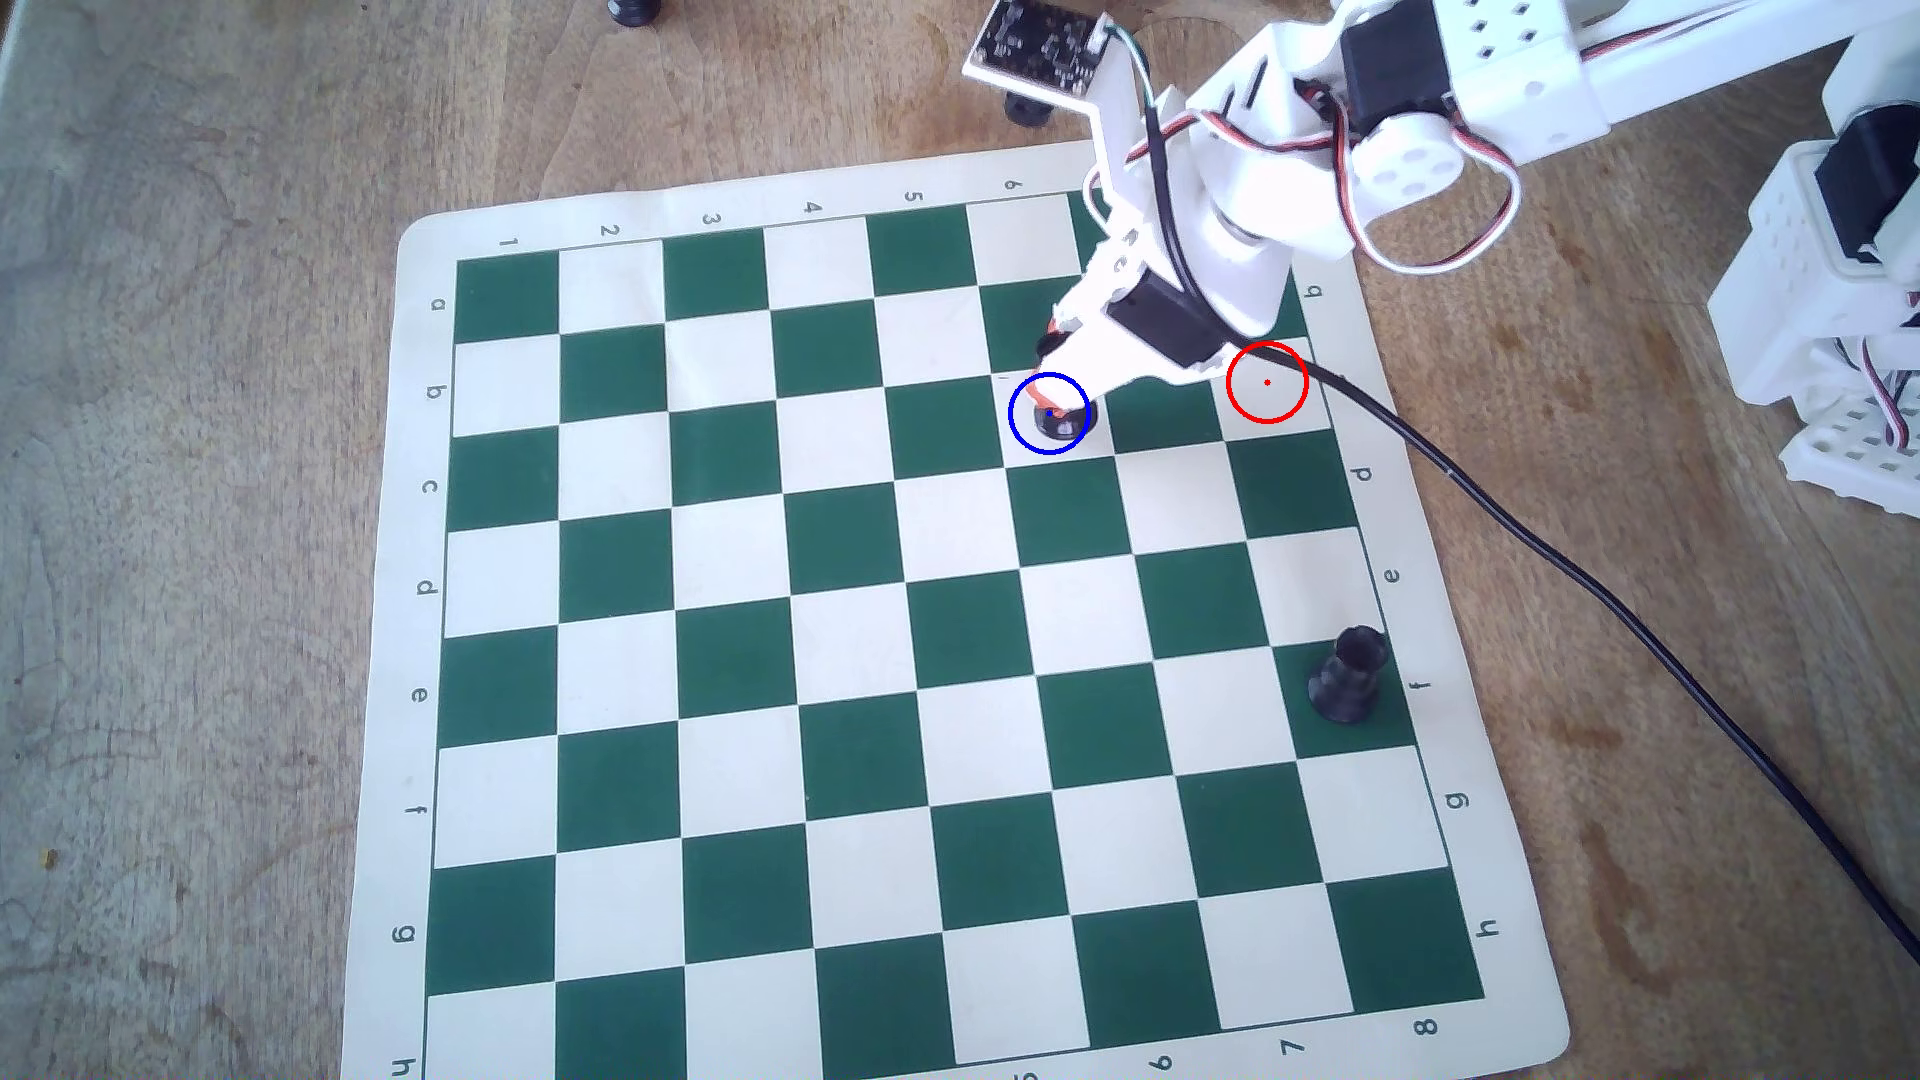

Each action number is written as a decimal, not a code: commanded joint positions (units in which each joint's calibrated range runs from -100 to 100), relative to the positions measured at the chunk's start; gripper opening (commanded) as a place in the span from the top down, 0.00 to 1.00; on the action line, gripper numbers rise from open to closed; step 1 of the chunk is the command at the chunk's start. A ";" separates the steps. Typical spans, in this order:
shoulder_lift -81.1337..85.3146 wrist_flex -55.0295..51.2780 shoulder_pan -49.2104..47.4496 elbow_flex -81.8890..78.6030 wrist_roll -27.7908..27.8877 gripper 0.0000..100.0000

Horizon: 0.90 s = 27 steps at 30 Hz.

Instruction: Move the chess piece from red to blue

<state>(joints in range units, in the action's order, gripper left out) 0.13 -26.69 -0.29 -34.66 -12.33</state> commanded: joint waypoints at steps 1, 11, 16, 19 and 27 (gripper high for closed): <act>-0.04 1.39 -0.29 4.92 0.15 1.00; 0.38 1.63 0.33 4.92 0.44 1.00; 0.55 2.45 0.80 4.56 0.49 1.00; 0.55 3.35 0.80 4.29 0.49 1.00; 1.15 4.42 0.88 2.29 0.59 0.91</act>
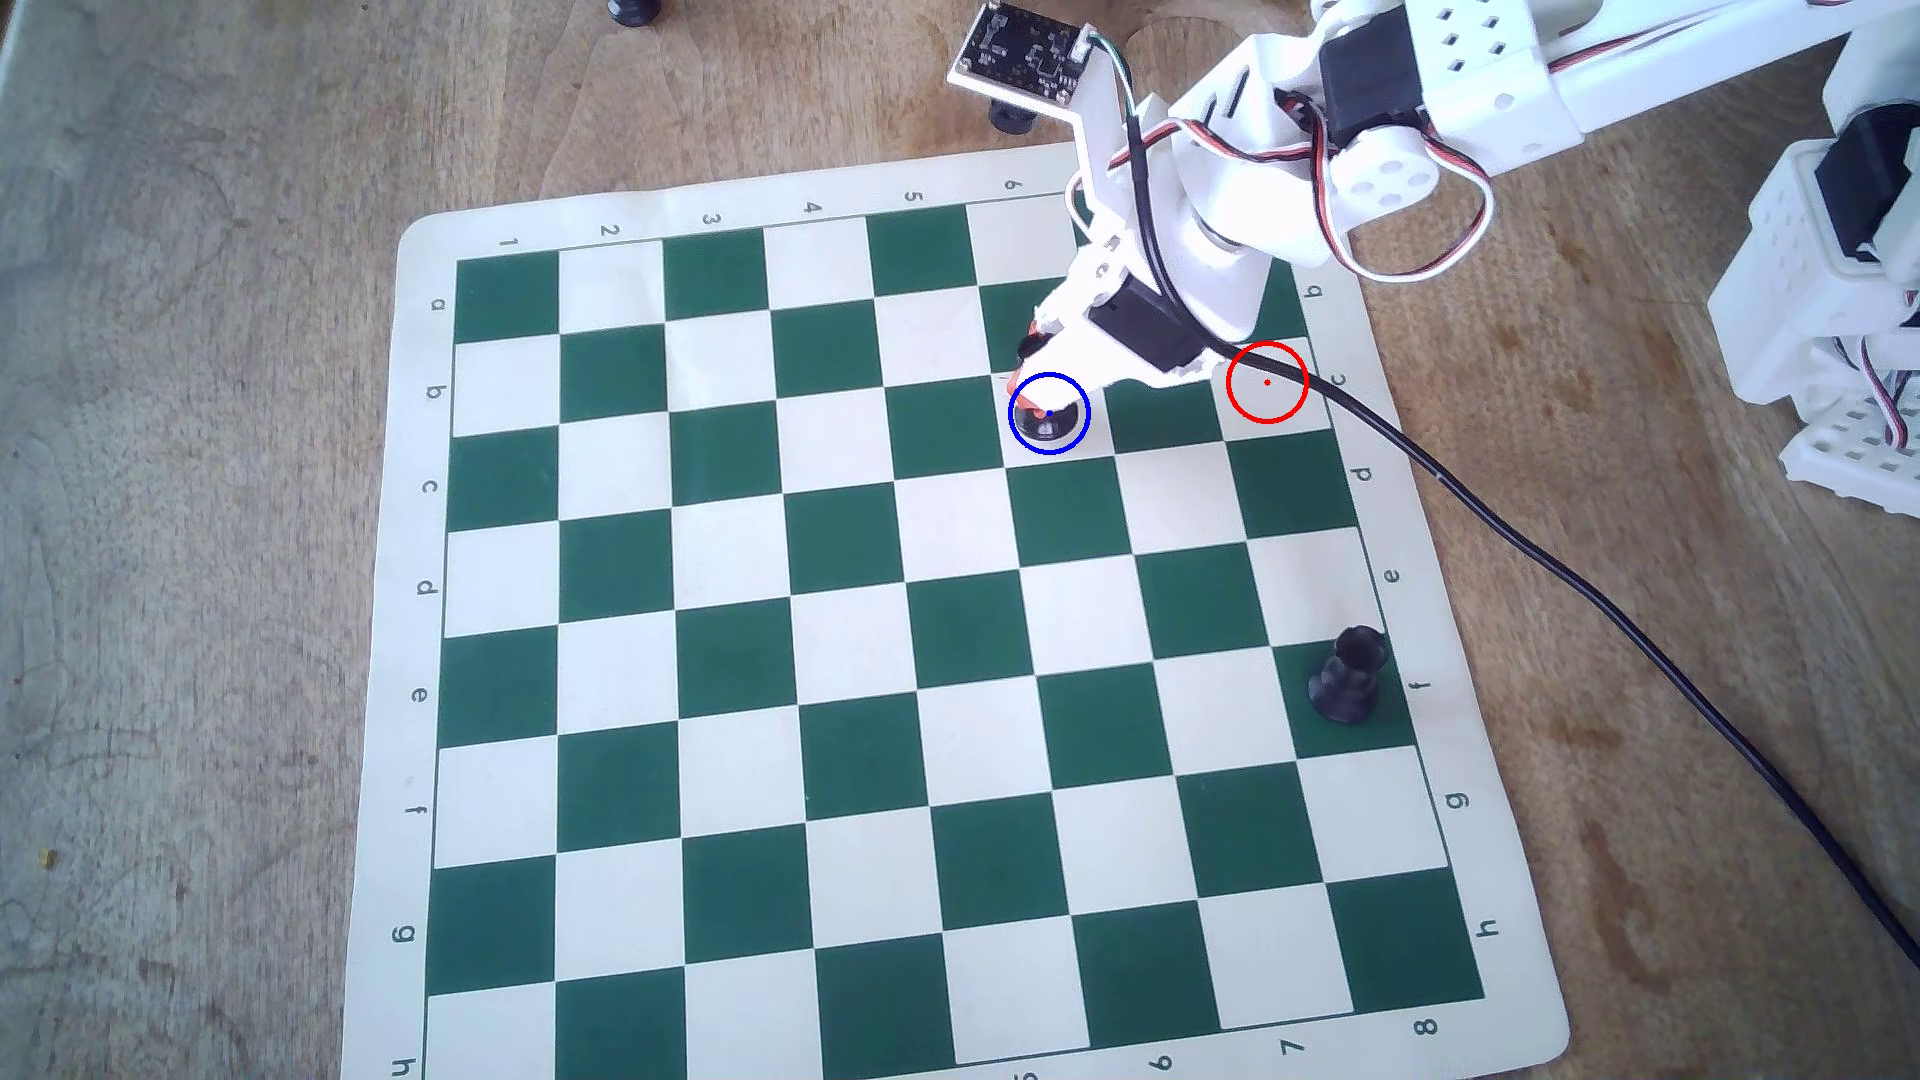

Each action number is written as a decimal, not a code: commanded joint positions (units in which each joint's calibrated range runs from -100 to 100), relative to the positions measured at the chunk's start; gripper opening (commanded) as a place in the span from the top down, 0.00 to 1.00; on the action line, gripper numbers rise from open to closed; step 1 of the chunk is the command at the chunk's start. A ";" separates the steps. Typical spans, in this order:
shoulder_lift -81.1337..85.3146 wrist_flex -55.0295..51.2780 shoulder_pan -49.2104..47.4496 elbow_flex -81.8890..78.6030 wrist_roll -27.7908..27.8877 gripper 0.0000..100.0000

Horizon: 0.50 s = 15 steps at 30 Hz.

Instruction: Move the chess piece from red to blue

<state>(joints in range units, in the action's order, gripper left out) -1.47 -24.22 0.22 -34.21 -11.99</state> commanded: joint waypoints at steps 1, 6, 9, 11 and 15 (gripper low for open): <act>3.08 3.09 0.52 0.66 0.29 0.87; 3.67 3.67 1.15 -0.24 0.34 0.79; 4.01 3.67 1.15 -0.52 0.34 0.78; 4.69 3.67 1.23 -1.33 0.39 0.77; 9.02 3.67 0.99 -5.23 0.54 0.77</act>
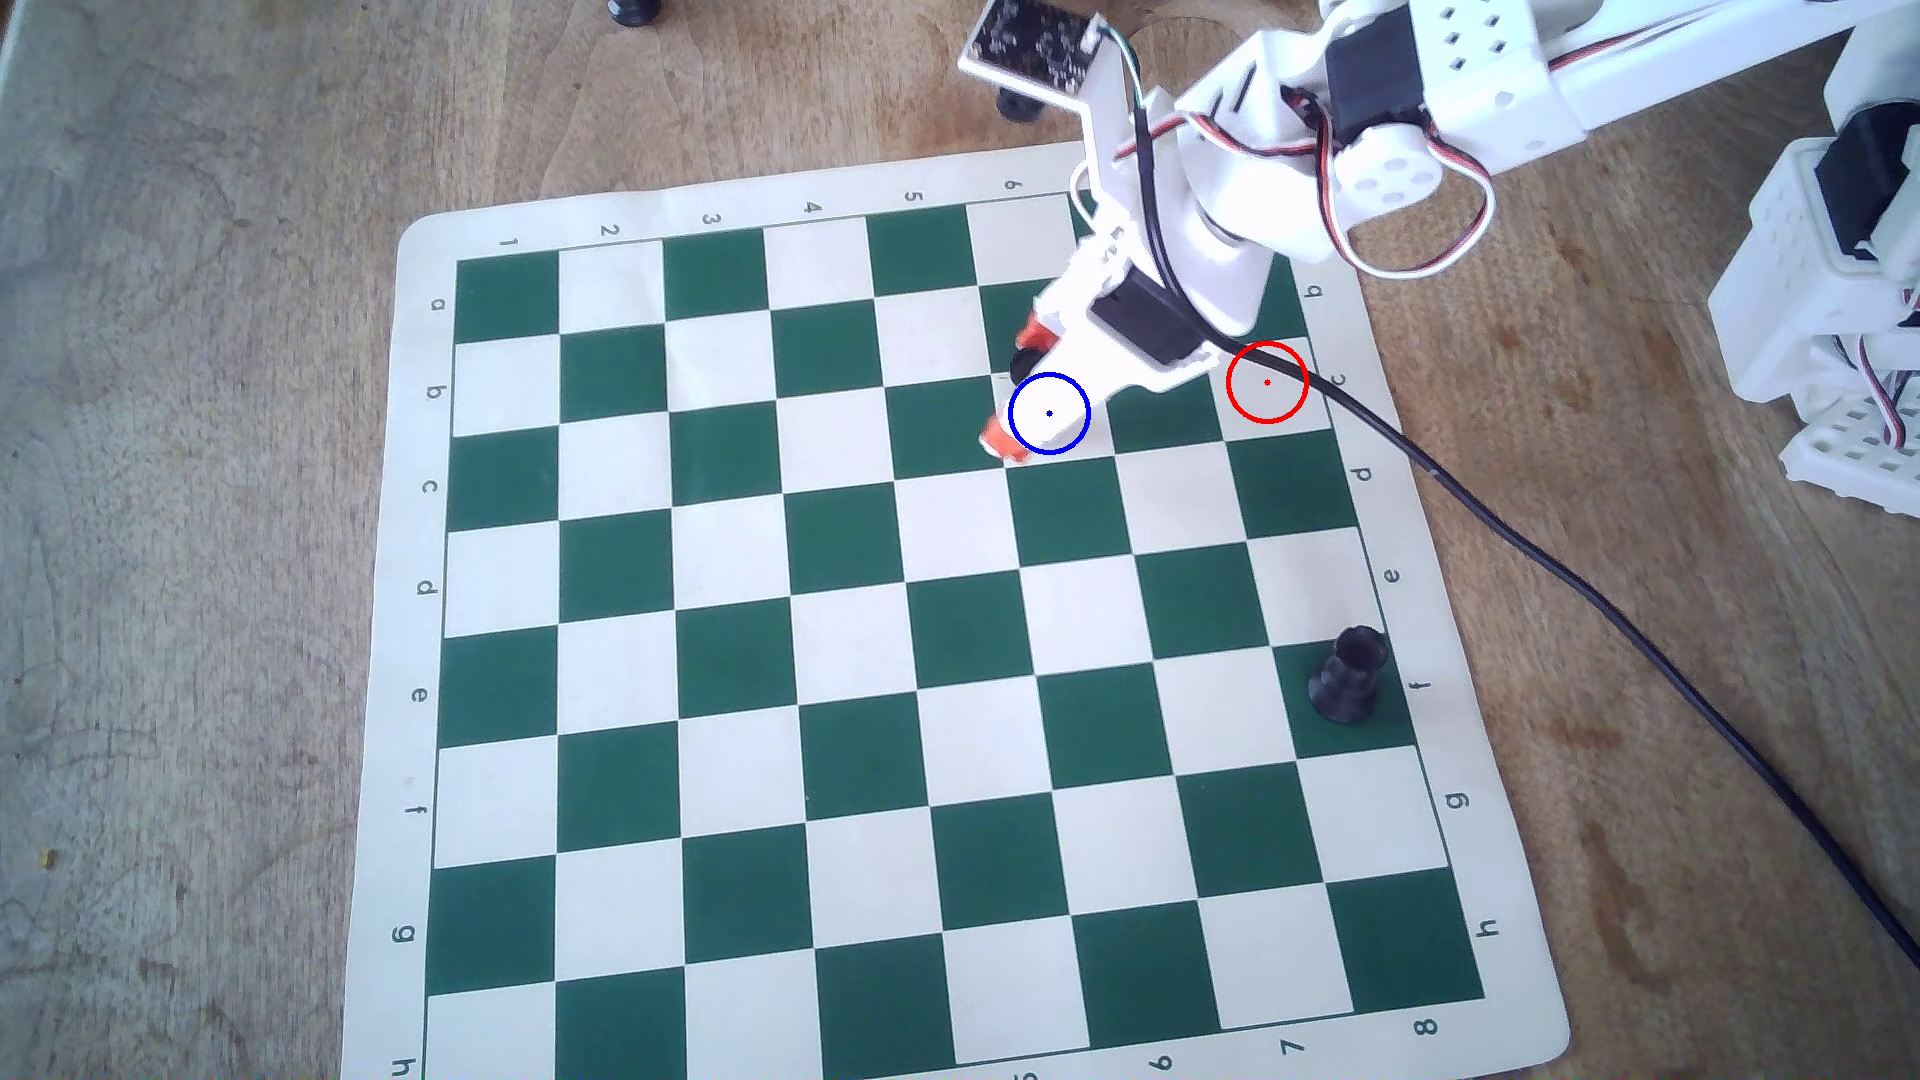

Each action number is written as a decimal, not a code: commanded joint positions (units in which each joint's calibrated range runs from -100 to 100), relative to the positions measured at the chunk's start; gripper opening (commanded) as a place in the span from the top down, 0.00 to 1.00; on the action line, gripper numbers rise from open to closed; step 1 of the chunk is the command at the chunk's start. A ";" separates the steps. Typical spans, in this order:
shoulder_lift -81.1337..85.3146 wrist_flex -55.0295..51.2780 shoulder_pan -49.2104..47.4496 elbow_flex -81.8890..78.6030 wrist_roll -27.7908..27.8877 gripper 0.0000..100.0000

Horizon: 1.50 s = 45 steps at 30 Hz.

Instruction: Move the chess piece from red to blue

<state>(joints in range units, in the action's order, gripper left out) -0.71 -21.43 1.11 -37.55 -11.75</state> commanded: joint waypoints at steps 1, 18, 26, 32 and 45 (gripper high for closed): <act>9.37 0.71 0.11 -2.70 0.34 0.77; 59.63 -26.56 -6.46 -25.01 2.88 1.00; 76.94 -36.80 -7.40 -27.45 3.57 1.00; 92.14 -40.40 -8.11 -29.36 3.27 0.99; 96.38 8.58 -2.08 -39.97 1.37 1.00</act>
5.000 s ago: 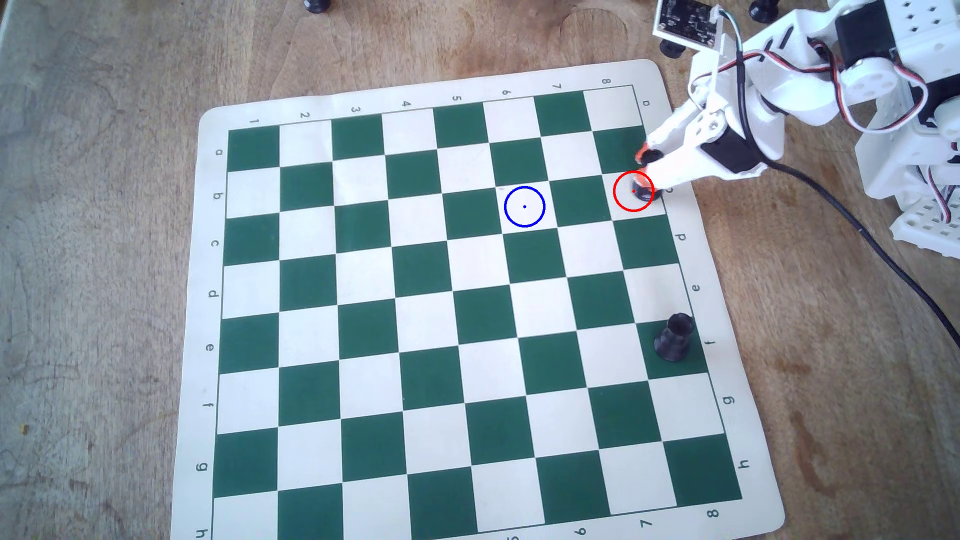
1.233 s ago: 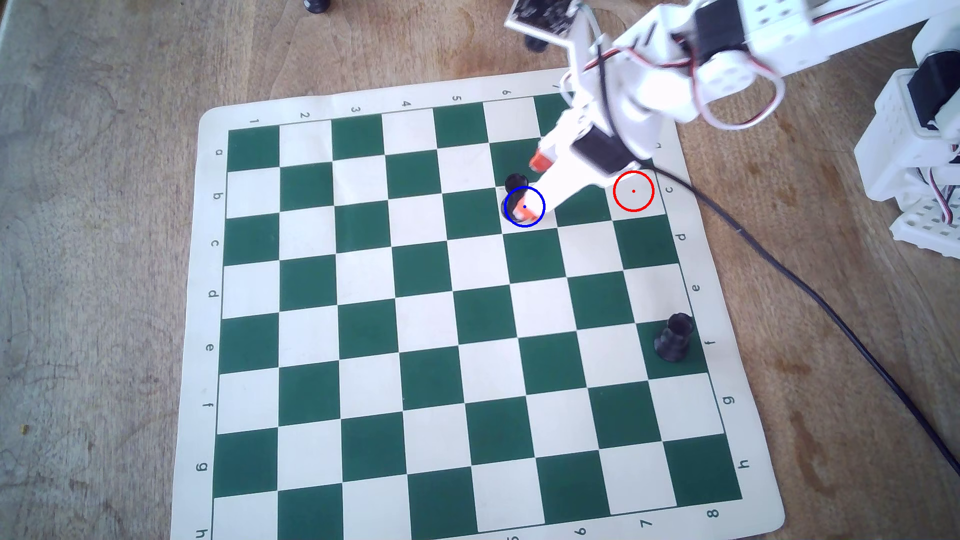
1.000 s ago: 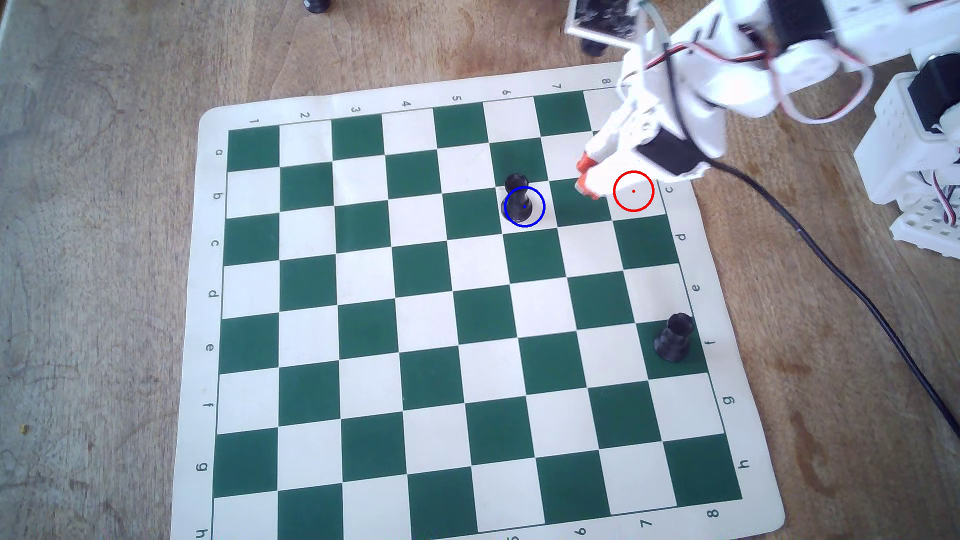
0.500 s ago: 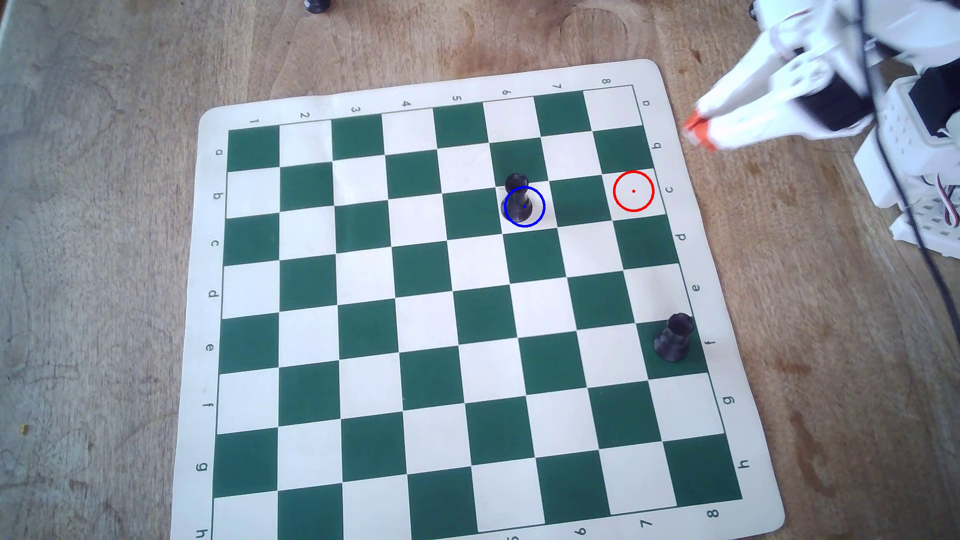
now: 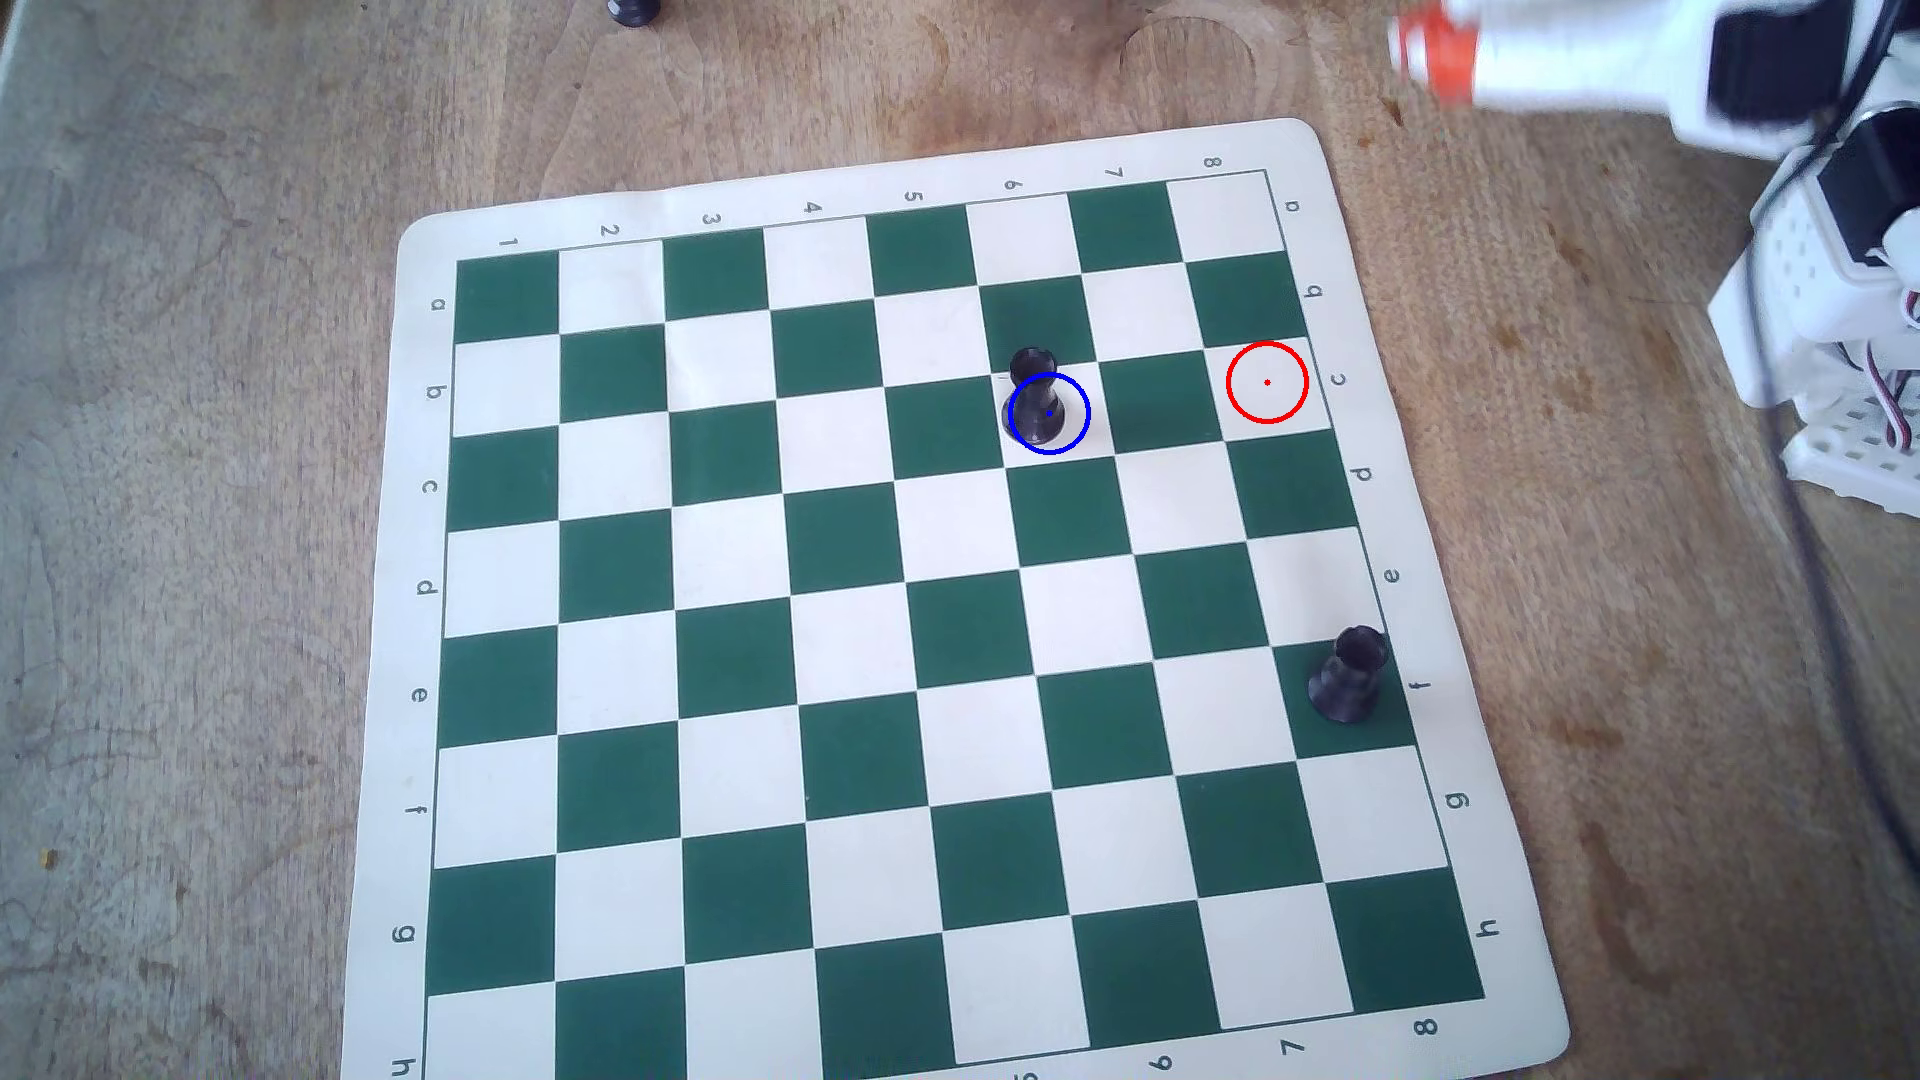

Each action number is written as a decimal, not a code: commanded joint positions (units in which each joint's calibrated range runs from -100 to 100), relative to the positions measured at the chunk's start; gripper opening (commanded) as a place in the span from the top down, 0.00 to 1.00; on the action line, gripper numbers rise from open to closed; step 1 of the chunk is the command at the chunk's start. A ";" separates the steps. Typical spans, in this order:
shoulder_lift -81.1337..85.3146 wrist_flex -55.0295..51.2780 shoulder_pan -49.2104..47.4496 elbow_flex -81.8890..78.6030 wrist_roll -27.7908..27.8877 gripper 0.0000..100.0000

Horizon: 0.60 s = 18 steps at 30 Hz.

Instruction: Move the chess piece from red to blue

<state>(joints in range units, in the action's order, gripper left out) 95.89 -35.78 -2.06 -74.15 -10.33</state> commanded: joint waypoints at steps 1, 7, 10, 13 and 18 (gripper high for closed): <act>-0.22 25.29 1.95 -4.27 0.24 1.00; -0.22 71.98 1.95 -21.13 9.57 1.00; -0.22 83.93 -0.40 -25.76 12.01 1.00; -0.22 96.63 -0.40 -25.76 12.60 1.00; -0.22 112.19 0.70 -25.76 14.41 1.00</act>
<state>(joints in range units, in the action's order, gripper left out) 95.89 63.75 -2.36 -98.92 2.95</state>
